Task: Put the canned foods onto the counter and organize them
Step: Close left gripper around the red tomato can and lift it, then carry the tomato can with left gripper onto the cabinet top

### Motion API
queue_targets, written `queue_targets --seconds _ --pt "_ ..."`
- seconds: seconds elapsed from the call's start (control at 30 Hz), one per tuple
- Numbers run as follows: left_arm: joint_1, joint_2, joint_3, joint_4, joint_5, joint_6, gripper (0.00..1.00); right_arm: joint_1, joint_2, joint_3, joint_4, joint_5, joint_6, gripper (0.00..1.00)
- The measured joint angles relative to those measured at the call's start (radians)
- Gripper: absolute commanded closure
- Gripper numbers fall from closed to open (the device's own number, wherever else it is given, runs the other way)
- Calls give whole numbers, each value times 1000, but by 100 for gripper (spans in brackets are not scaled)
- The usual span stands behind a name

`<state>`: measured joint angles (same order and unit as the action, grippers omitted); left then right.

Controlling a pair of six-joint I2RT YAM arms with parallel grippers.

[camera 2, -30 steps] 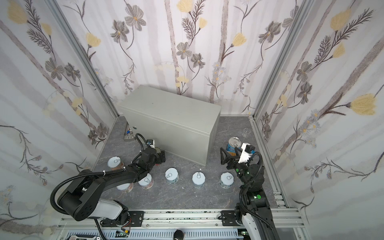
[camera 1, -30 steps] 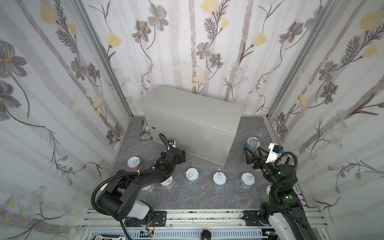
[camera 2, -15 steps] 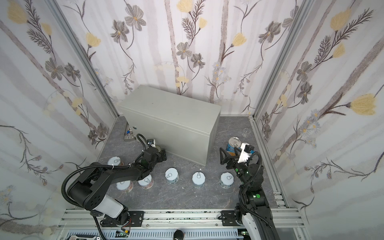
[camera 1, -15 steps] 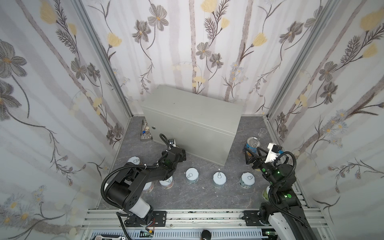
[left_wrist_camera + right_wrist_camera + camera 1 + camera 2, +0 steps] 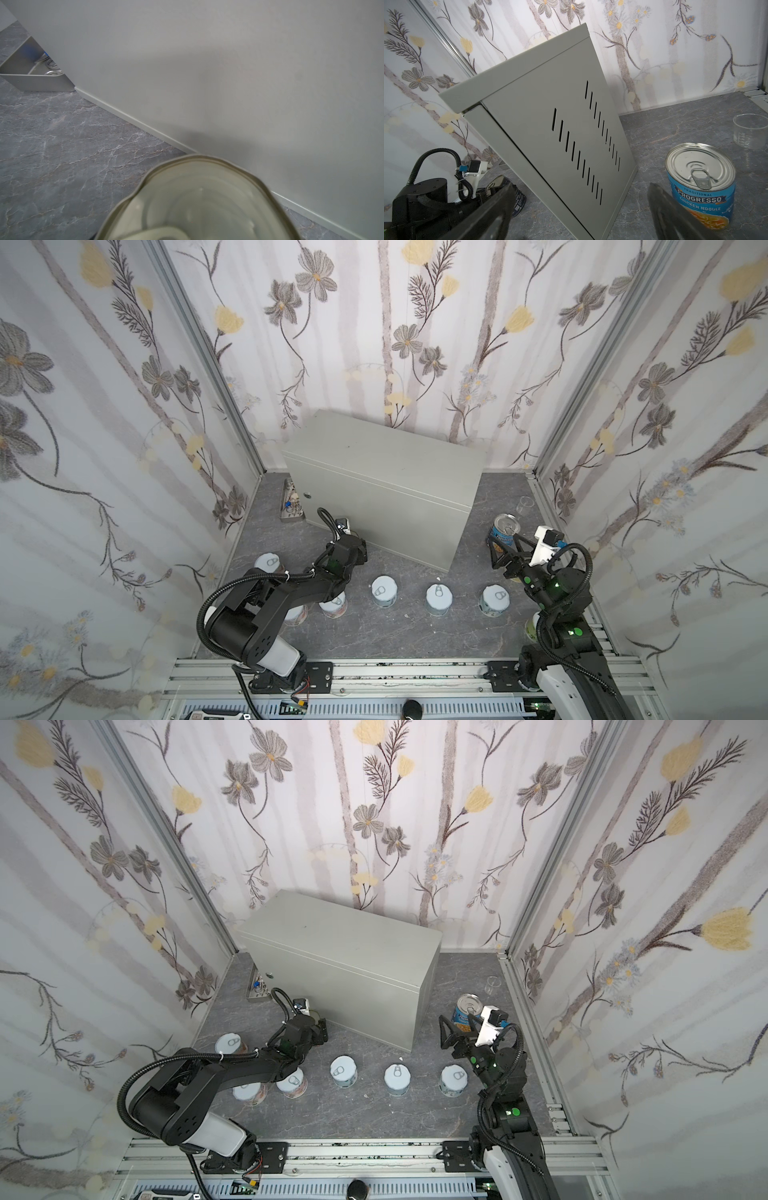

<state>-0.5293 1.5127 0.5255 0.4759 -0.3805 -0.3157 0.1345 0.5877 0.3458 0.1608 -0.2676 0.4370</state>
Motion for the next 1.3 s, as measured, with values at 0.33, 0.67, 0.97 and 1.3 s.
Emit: queue_targets --seconds 0.33,0.67,0.97,1.3 --pt "-1 -187 17 -162 34 2 35 7 -40 28 -4 -14 16 0" --pt "-1 -440 144 -446 45 42 36 39 -69 133 -76 -48 37 0" --pt "-2 -557 365 -759 68 70 37 50 -91 271 -204 -50 33 0" --pt "-9 -518 725 -1069 68 124 37 64 -13 424 -331 -79 16 0"
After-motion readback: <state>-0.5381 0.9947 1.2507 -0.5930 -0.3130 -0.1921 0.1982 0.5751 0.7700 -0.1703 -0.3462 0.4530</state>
